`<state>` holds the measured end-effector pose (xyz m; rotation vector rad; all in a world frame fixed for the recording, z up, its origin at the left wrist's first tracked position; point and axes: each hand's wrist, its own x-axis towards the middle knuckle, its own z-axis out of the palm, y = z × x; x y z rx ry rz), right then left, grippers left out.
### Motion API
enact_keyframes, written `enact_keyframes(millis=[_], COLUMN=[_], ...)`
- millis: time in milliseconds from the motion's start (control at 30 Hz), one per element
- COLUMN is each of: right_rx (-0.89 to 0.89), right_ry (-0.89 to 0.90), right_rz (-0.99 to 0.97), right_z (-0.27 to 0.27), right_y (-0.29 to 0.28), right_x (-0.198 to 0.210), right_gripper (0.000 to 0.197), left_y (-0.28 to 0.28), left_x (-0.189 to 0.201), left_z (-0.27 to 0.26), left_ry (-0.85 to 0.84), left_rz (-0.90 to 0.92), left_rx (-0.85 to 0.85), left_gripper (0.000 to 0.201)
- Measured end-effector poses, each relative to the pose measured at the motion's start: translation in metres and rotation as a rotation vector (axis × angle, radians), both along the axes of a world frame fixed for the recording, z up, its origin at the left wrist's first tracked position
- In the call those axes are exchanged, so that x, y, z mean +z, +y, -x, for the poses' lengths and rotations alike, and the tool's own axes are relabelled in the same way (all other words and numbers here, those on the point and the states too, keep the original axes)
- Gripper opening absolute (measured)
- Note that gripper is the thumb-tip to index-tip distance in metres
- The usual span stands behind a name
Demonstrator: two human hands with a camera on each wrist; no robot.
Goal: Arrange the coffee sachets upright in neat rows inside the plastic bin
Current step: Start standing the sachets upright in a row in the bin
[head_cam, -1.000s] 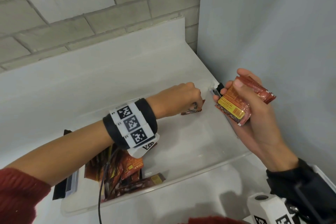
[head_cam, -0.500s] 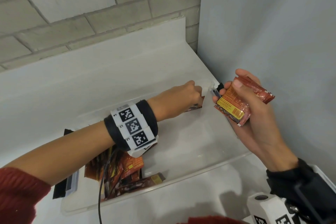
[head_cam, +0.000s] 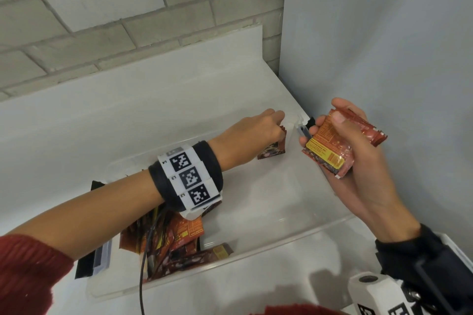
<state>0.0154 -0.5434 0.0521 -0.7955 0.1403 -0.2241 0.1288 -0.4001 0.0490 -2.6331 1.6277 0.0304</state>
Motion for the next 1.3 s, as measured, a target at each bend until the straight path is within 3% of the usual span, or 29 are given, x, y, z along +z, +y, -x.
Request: enact_keyframes(millis=[300,533,667,767,1000,1300], right_rx=[0.105,0.152,0.140,0.187,0.242,0.329], right_ry=[-0.002,0.038,0.084,0.092,0.106,0.134], right_rz=[-0.057,0.023,0.081,0.084,0.127,0.071], right_z=[0.001,-0.001,-0.002,-0.002,-0.003,-0.005], right_y=[-0.002,0.001,0.001,0.004,0.004,0.003], right_x=[-0.002,-0.002,-0.003,-0.001,0.005,-0.001], right_gripper=[0.034,0.030,0.027,0.025,0.061,0.078], left_y=[0.003,0.007,0.010,0.011,0.017,0.028], left_x=[-0.006,0.031,0.044,0.044,0.054,0.050], left_z=[-0.009,-0.005,0.009,0.014,0.014,0.011], left_ry=[0.012,0.425,0.762,0.836,0.894,0.974], left_rz=[0.160,0.483,0.537,0.574,0.782,0.860], left_rx=[-0.050,0.080,0.138,0.163,0.185,0.045], left_gripper=[0.012,0.037,0.024,0.025,0.018,0.016])
